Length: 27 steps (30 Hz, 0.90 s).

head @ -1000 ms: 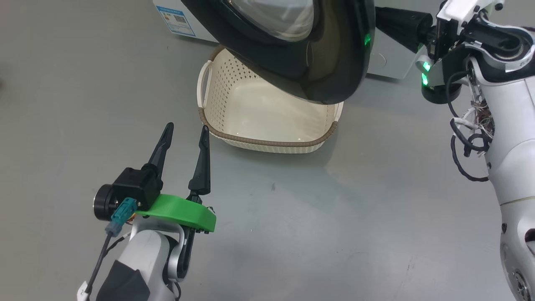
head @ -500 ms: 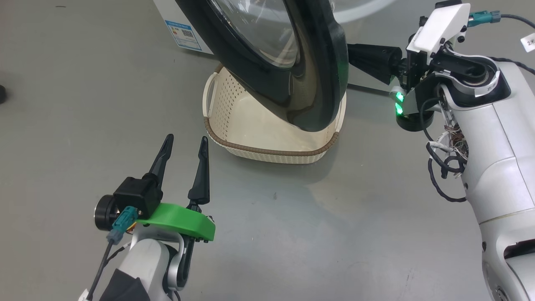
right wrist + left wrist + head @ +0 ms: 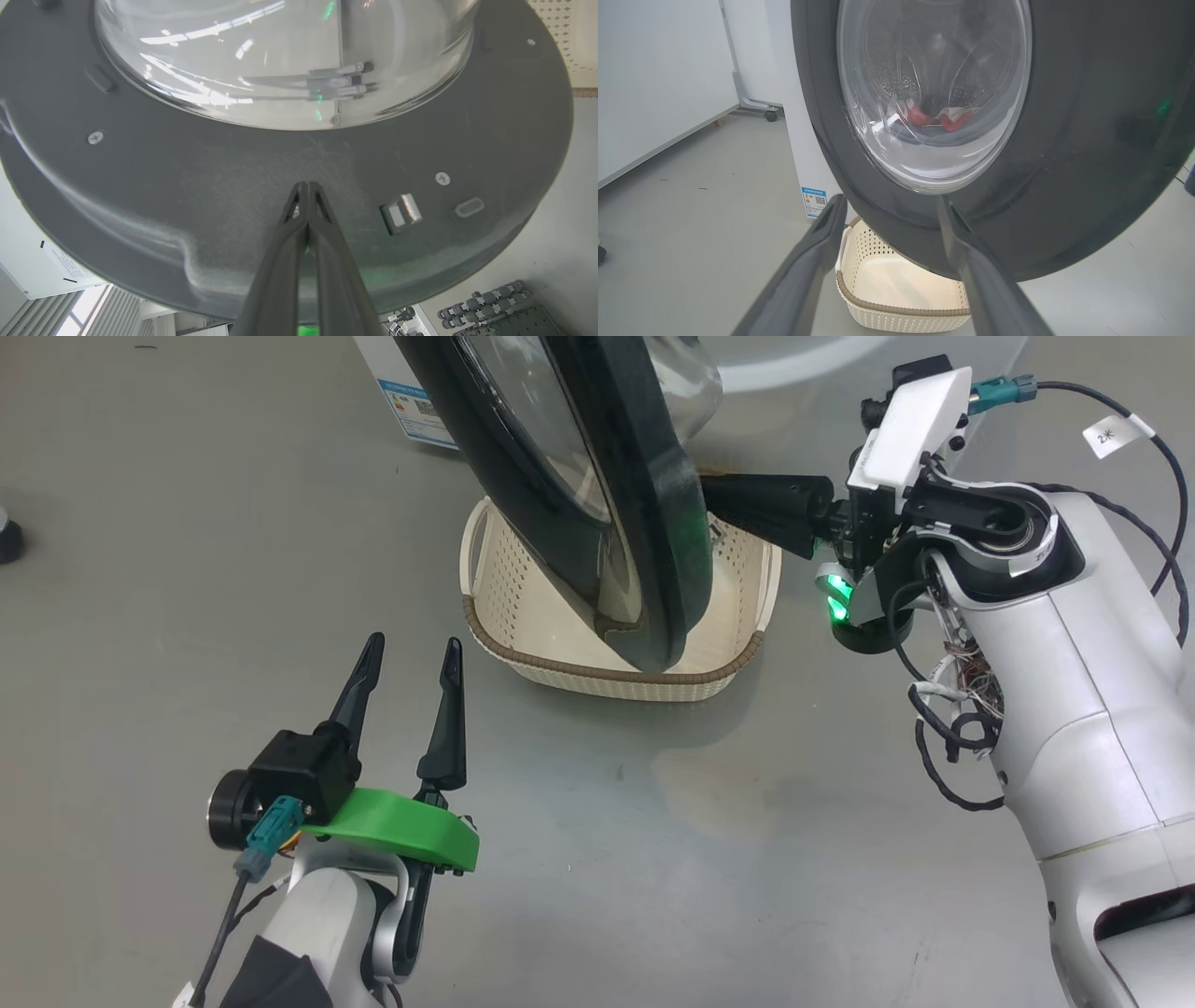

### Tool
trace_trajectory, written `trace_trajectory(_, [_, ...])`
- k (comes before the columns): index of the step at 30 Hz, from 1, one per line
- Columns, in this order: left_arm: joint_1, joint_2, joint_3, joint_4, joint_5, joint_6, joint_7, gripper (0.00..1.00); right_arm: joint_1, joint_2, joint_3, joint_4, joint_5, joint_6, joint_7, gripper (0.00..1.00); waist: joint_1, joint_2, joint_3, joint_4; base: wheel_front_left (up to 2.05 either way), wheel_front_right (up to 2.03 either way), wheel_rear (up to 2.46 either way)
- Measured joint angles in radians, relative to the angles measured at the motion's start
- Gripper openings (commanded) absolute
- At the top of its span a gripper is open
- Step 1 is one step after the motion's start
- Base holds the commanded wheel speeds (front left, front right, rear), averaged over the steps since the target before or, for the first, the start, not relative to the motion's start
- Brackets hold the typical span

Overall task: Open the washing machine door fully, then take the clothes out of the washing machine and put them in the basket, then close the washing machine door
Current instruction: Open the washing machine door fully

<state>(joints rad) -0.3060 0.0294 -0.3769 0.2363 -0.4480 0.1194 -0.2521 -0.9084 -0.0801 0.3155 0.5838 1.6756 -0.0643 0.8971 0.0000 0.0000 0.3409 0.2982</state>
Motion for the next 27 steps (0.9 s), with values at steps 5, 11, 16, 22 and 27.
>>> trace_trajectory(5, [0.000, 0.000, 0.000, -0.004, 0.000, 0.000, 0.000, 1.00, 0.019, 0.003, 0.036, -0.031, 0.016, -0.002, 0.017, 0.00, 0.0000, 0.0000, 0.000, 0.004, 0.00, 0.00, 0.00])
trace_trajectory(11, [0.004, 0.000, 0.000, -0.005, 0.000, 0.000, 0.000, 1.00, 0.049, 0.005, 0.078, -0.065, 0.038, -0.010, 0.028, 0.00, 0.0000, 0.0000, -0.001, 0.009, 0.00, 0.00, 0.00])
trace_trajectory(16, [0.008, 0.000, -0.004, -0.006, 0.000, 0.000, 0.000, 1.00, 0.072, 0.001, 0.117, -0.102, 0.090, -0.019, 0.028, 0.00, 0.0000, 0.0000, -0.001, 0.012, 0.00, 0.00, 0.00])
trace_trajectory(22, [0.010, 0.000, -0.008, -0.010, 0.000, 0.000, 0.000, 1.00, 0.083, 0.003, 0.180, -0.153, 0.129, -0.027, 0.024, 0.00, 0.0000, 0.0000, 0.001, 0.018, 0.00, 0.00, 0.00])
trace_trajectory(27, [0.010, 0.000, -0.008, -0.012, -0.001, 0.000, 0.000, 1.00, 0.092, 0.003, 0.209, -0.180, 0.145, -0.034, 0.010, 0.00, 0.0000, 0.0000, 0.001, 0.022, 0.00, 0.00, 0.00])
